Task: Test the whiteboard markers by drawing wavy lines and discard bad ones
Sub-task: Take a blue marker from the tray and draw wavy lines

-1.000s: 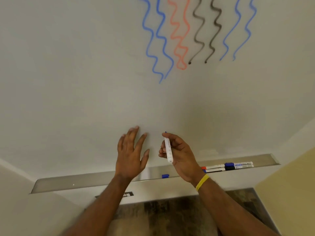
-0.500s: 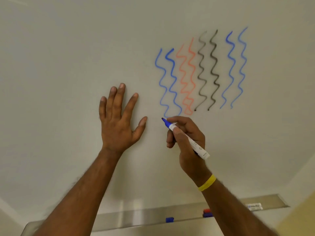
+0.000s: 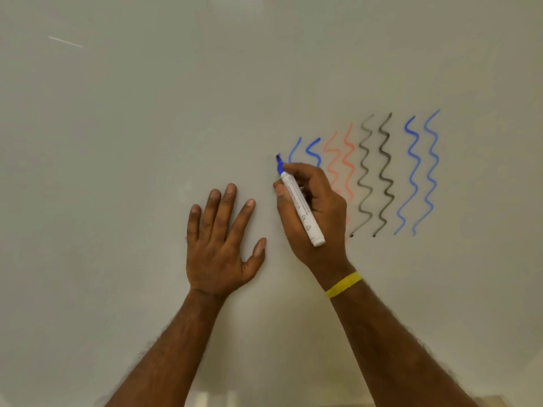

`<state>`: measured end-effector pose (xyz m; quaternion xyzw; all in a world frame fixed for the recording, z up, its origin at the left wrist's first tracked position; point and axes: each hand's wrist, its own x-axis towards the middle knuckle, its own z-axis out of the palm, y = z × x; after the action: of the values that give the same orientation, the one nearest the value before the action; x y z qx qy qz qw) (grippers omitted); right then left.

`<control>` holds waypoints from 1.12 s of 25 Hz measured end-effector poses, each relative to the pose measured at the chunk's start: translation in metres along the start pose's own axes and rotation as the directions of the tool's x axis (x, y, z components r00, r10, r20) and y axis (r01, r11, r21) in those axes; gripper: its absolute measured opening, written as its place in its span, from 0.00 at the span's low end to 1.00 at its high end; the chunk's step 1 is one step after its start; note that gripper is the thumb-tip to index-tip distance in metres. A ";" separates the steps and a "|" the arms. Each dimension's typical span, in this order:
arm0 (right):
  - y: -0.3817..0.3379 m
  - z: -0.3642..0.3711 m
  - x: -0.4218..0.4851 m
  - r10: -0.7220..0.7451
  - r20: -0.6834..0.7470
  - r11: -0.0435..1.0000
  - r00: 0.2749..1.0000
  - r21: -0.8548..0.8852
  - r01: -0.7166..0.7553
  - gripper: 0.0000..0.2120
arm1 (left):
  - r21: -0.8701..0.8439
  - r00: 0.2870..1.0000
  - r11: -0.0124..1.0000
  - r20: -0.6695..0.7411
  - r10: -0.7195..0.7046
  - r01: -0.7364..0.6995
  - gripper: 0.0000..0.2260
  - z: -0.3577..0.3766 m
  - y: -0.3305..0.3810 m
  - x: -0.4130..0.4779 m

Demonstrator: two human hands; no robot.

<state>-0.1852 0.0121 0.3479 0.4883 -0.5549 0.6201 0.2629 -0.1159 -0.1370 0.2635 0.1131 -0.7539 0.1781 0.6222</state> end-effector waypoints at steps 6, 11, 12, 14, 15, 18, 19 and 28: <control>0.017 -0.005 -0.043 0.040 0.064 0.995 0.997 -0.088 -0.034 0.11 | -0.009 1.000 1.000 -0.018 -0.015 0.015 0.30 0.000 0.001 -0.002; 0.029 -0.012 -0.077 0.092 0.108 0.987 0.990 -0.140 -0.077 0.11 | -0.020 1.000 1.000 -0.016 -0.015 0.014 0.31 -0.001 0.001 -0.003; 0.032 -0.015 -0.085 0.106 0.114 0.982 0.988 -0.167 -0.086 0.10 | -0.022 1.000 1.000 -0.017 -0.017 0.017 0.31 -0.001 0.001 -0.004; 0.037 -0.019 -0.100 0.144 0.119 0.972 0.982 -0.202 -0.118 0.10 | -0.027 1.000 0.999 -0.019 -0.019 0.018 0.31 -0.001 0.002 -0.004; 0.039 -0.020 -0.107 0.168 0.114 0.969 0.979 -0.201 -0.143 0.11 | -0.028 1.000 0.999 -0.018 -0.019 0.018 0.31 -0.001 0.002 -0.005; 0.042 -0.023 -0.127 0.162 0.135 0.959 0.978 -0.254 -0.124 0.10 | -0.031 1.000 0.999 -0.017 -0.020 0.020 0.30 -0.001 0.001 -0.005; 0.044 -0.024 -0.134 0.171 0.121 0.954 0.978 -0.267 -0.134 0.09 | -0.032 1.000 0.999 -0.016 -0.019 0.019 0.30 -0.001 0.001 -0.005; 0.023 -0.016 -0.122 0.170 0.110 0.977 0.979 -0.150 -0.152 0.10 | -0.033 1.000 0.999 -0.013 -0.025 0.024 0.29 -0.002 0.000 -0.008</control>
<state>-0.1630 0.0484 0.2298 0.4590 -0.6501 0.5676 0.2111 -0.1129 -0.1364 0.2559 0.1109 -0.7510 0.1589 0.6312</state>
